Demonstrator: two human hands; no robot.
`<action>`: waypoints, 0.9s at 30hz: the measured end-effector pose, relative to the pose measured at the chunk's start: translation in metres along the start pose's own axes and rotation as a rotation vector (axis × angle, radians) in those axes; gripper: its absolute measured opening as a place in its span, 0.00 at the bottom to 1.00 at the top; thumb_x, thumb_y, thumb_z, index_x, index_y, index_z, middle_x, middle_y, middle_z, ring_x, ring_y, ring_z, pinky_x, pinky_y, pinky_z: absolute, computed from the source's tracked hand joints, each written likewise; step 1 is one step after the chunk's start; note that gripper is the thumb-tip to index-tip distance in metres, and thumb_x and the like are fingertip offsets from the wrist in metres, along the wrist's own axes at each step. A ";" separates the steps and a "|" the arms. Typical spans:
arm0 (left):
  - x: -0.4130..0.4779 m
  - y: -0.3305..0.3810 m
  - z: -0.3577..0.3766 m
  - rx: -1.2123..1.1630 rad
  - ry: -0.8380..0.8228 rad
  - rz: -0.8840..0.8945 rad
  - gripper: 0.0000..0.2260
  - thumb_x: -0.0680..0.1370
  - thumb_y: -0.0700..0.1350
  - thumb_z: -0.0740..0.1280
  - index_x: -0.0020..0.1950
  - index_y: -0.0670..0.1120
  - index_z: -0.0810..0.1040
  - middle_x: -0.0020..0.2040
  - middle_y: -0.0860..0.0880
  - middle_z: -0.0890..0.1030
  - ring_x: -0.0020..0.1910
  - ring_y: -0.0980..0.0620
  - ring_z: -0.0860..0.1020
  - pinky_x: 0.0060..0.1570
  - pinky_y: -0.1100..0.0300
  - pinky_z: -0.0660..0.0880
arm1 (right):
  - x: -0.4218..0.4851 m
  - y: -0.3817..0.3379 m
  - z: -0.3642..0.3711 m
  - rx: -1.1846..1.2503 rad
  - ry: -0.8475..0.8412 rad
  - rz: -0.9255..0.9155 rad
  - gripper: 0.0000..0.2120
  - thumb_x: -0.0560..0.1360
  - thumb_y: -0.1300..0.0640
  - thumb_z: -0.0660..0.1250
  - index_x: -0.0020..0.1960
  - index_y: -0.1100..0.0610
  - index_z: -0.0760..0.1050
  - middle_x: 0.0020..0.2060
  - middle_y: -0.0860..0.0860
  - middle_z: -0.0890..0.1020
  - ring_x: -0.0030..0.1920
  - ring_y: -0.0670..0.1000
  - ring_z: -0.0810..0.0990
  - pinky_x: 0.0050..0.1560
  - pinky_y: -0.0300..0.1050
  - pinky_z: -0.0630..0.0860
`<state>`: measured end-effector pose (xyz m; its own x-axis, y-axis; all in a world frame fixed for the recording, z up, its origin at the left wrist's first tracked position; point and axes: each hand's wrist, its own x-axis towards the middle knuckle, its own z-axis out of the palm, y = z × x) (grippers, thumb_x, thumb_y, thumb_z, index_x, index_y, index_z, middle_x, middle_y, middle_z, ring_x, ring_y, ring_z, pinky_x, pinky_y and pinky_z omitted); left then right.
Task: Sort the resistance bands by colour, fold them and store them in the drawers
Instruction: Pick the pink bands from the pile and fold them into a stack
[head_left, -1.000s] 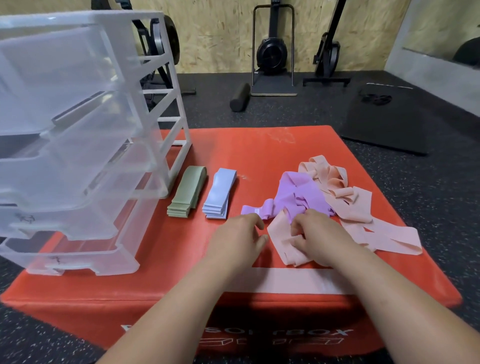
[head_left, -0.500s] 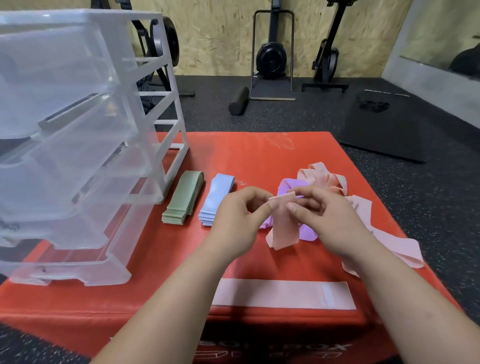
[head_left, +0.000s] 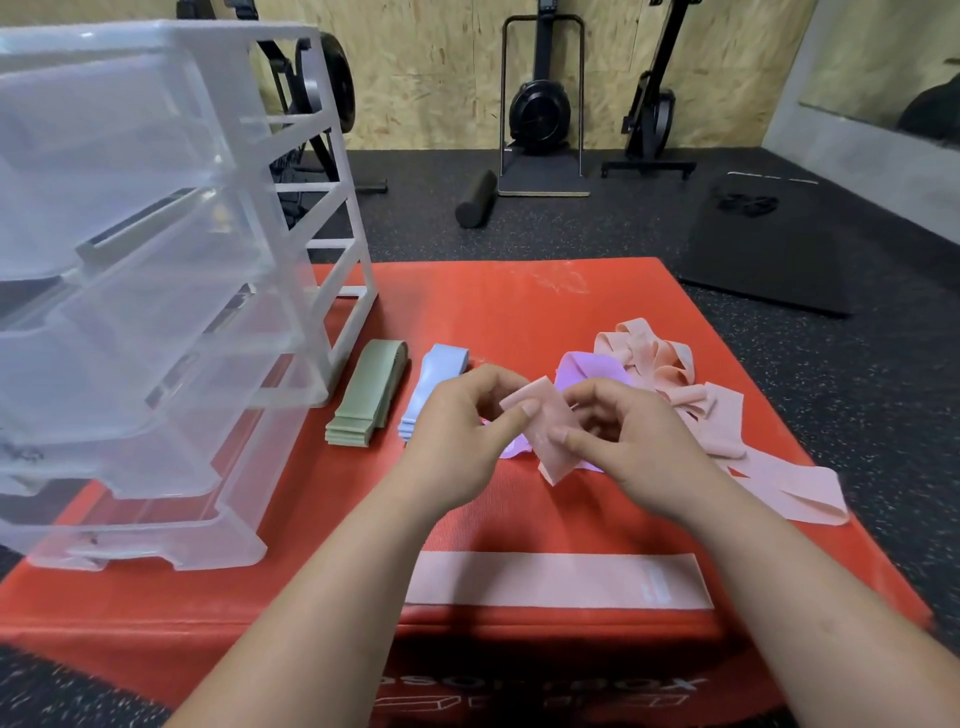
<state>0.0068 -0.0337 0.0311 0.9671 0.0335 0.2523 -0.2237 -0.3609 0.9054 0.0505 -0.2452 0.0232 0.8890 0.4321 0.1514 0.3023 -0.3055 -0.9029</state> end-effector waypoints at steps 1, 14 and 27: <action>0.000 0.000 -0.002 -0.026 0.013 0.007 0.03 0.83 0.42 0.72 0.51 0.48 0.84 0.44 0.51 0.86 0.42 0.52 0.80 0.47 0.50 0.78 | 0.000 0.004 -0.001 -0.020 -0.037 0.016 0.09 0.76 0.58 0.77 0.54 0.49 0.82 0.45 0.50 0.87 0.48 0.59 0.84 0.54 0.55 0.82; 0.004 -0.005 -0.032 -0.369 0.455 -0.078 0.05 0.83 0.41 0.71 0.58 0.45 0.84 0.46 0.52 0.84 0.40 0.59 0.78 0.44 0.66 0.76 | -0.006 0.017 -0.032 -0.447 -0.101 0.100 0.08 0.75 0.51 0.76 0.42 0.45 0.78 0.33 0.45 0.84 0.36 0.47 0.83 0.45 0.49 0.77; -0.008 -0.032 -0.061 -0.251 0.520 -0.260 0.04 0.81 0.39 0.71 0.54 0.45 0.84 0.42 0.48 0.85 0.35 0.58 0.77 0.36 0.65 0.74 | -0.022 0.010 -0.071 -0.479 0.129 0.107 0.08 0.72 0.53 0.80 0.45 0.42 0.83 0.40 0.38 0.85 0.42 0.41 0.81 0.43 0.42 0.73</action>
<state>-0.0015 0.0343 0.0211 0.8225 0.5617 0.0892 -0.0722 -0.0524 0.9960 0.0589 -0.3184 0.0392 0.9496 0.2785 0.1440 0.3045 -0.7104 -0.6345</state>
